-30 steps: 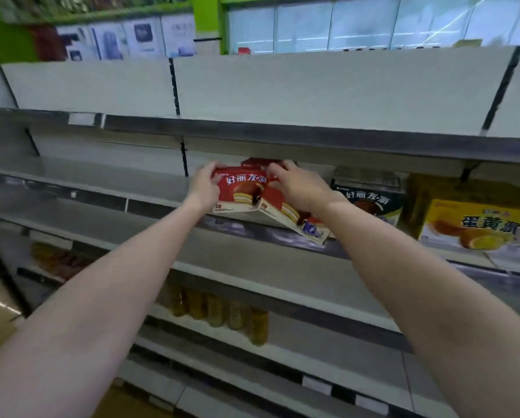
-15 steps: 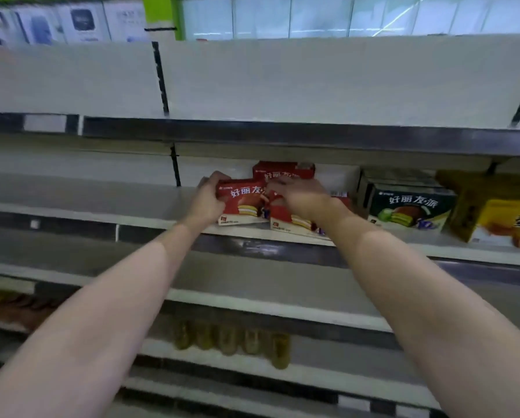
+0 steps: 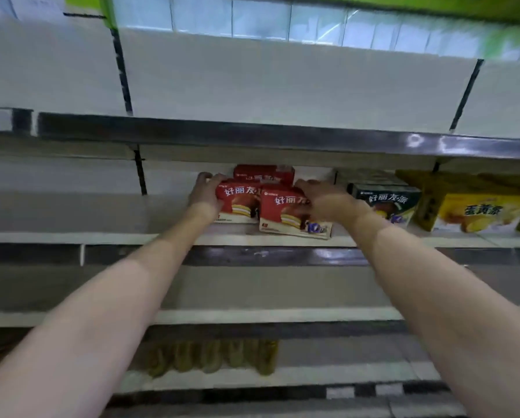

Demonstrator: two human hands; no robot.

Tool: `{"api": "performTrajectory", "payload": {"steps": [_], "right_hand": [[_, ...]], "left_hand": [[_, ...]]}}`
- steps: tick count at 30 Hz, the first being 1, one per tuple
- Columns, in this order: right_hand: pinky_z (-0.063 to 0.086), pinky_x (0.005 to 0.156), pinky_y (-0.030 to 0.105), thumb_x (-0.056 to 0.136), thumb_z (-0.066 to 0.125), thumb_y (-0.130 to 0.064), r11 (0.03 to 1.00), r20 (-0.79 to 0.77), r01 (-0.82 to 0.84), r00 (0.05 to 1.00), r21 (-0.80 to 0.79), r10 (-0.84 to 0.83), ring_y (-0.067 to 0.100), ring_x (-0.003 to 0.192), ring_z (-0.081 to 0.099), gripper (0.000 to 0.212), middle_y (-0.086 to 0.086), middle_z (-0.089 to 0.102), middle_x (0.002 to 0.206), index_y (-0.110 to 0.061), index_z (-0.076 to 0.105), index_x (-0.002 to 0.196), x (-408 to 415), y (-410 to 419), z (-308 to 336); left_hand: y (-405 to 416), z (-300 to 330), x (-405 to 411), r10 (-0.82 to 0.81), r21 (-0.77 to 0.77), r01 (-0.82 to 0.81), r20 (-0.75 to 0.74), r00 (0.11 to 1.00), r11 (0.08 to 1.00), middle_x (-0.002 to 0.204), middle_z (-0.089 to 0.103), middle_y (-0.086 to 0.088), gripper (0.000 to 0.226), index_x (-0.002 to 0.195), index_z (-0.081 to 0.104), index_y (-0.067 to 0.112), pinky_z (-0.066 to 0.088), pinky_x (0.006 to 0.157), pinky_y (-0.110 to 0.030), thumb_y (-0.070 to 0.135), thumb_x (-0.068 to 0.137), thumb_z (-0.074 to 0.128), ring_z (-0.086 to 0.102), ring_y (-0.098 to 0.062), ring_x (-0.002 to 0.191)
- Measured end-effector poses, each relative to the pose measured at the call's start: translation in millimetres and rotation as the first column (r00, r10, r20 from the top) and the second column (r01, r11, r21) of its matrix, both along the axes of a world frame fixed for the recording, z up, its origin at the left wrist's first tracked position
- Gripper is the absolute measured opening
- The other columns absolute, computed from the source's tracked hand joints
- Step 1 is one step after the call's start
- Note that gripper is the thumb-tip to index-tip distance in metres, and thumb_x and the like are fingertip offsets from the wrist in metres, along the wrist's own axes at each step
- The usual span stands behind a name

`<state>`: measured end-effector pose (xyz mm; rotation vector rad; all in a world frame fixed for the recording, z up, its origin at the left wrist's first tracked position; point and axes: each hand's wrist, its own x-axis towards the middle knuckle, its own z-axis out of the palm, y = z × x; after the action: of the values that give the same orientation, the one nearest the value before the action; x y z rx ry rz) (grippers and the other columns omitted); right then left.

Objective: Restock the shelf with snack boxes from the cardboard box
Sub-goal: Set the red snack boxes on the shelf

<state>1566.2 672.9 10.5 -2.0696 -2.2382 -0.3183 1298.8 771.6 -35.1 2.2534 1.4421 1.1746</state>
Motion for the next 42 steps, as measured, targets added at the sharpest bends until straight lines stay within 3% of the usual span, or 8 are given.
{"api": "performTrajectory", "payload": {"steps": [6,12,21,26,34,37,40,42], "right_hand": [[0.048,0.094,0.044,0.087,0.044,-0.076,0.995,0.061,0.078,0.995,0.057,-0.081,0.033,0.114,0.055,0.082,0.009,0.054,0.128,-0.022,0.031,0.146,-8,17,-15],[0.040,0.101,0.043,0.094,0.049,-0.063,0.996,0.103,0.040,0.994,0.086,-0.048,0.031,0.125,0.049,0.075,0.006,0.045,0.147,-0.026,0.022,0.153,-17,29,-14],[0.043,0.101,0.040,0.091,0.042,-0.069,0.993,0.075,-0.007,0.997,0.118,-0.002,0.032,0.122,0.053,0.081,0.007,0.044,0.150,-0.025,0.020,0.156,-15,47,-17],[0.036,0.107,0.040,0.094,0.047,-0.061,0.991,0.066,-0.001,0.998,0.137,-0.008,0.032,0.127,0.048,0.076,0.007,0.040,0.153,-0.022,0.024,0.155,-17,55,-18],[0.027,0.113,0.050,0.096,0.050,-0.055,0.956,0.096,0.005,0.995,0.292,-0.034,0.033,0.139,0.027,0.067,0.011,0.030,0.153,-0.026,0.029,0.153,-23,64,-31],[0.027,0.112,0.051,0.099,0.046,-0.052,0.956,0.026,0.042,0.998,0.292,-0.051,0.034,0.140,0.025,0.065,0.011,0.027,0.154,-0.029,0.023,0.155,-29,70,-36],[0.029,0.110,0.050,0.099,0.044,-0.054,0.953,0.043,0.042,0.997,0.301,-0.058,0.033,0.140,0.028,0.066,0.011,0.030,0.154,-0.029,0.022,0.156,-32,74,-37],[0.030,0.109,0.050,0.099,0.042,-0.055,0.952,0.067,0.034,0.996,0.305,-0.057,0.033,0.139,0.030,0.065,0.011,0.035,0.153,-0.029,0.022,0.156,-34,77,-37]], "left_hand": [[8,-7,18,-0.011,0.000,0.011,0.037,0.999,1.000,0.135,0.043,-0.013,0.063,0.139,0.054,0.017,0.039,0.111,-0.035,-0.006,0.082,0.067,0.051,-0.032,0.120],[18,-13,31,-0.021,-0.037,0.028,0.170,0.985,0.999,0.122,0.049,-0.013,0.068,0.140,0.053,0.025,0.045,0.104,-0.031,-0.008,0.082,0.066,0.056,-0.030,0.112],[26,-19,47,0.020,-0.051,-0.004,0.327,0.945,0.999,0.115,0.061,-0.003,0.075,0.147,0.036,0.020,0.049,0.088,-0.027,0.002,0.083,0.071,0.060,-0.019,0.100],[34,-18,53,0.088,-0.098,-0.061,0.307,0.948,0.993,0.112,0.070,-0.012,0.045,0.122,0.055,0.011,0.054,0.085,-0.035,0.001,0.082,0.073,0.067,-0.030,0.101],[36,-16,56,-0.017,-0.178,0.097,0.405,0.914,0.979,0.120,0.064,-0.004,0.046,0.129,0.054,0.015,0.047,0.082,-0.022,0.004,0.088,0.069,0.059,-0.011,0.100],[40,-13,51,-0.024,-0.200,0.122,0.434,0.901,0.972,0.111,0.064,0.001,0.028,0.119,0.058,0.015,0.046,0.077,-0.019,0.008,0.092,0.064,0.060,-0.012,0.097],[50,-10,43,-0.009,-0.220,0.125,0.465,0.885,0.967,0.117,0.067,-0.008,0.017,0.113,0.058,0.021,0.054,0.091,-0.037,0.021,0.100,0.048,0.064,-0.026,0.105],[50,-8,41,-0.045,-0.239,0.190,0.504,0.862,0.952,0.119,0.066,-0.009,0.031,0.119,0.054,0.023,0.052,0.096,-0.045,0.047,0.100,0.044,0.065,-0.026,0.106]]}}
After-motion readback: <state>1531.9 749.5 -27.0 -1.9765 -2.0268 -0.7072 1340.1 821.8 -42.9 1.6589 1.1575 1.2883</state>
